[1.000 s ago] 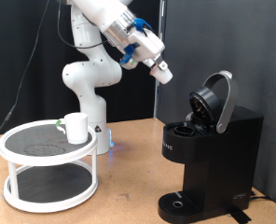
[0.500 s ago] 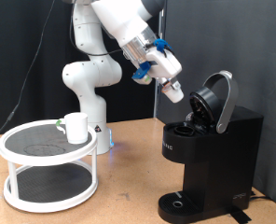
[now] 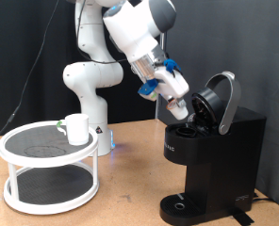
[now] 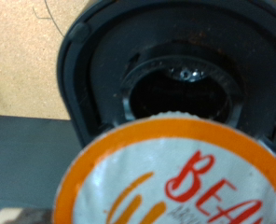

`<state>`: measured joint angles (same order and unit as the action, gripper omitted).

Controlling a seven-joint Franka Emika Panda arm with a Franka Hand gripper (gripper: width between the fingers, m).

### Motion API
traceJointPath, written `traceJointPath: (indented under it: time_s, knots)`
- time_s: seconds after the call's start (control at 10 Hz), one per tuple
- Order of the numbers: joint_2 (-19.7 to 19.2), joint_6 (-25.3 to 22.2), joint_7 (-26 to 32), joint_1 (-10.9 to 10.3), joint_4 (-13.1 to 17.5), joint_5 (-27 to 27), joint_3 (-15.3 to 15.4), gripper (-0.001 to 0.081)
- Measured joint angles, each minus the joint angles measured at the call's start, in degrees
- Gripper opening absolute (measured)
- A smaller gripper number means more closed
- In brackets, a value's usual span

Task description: Make a cup of coffee with the keurig machine

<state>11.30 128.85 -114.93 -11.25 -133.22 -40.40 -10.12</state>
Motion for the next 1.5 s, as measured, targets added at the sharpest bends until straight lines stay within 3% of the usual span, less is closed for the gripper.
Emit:
traceJointPath:
  time_s: [0.4, 1.5]
  knots:
    - [-1.3, 2.2, 2.6, -0.1, -1.3, -2.8, 1.5, 0.0388]
    - [-3.8, 5.5, 2.1, -0.1, -2.1, -2.9, 3.2, 0.0388]
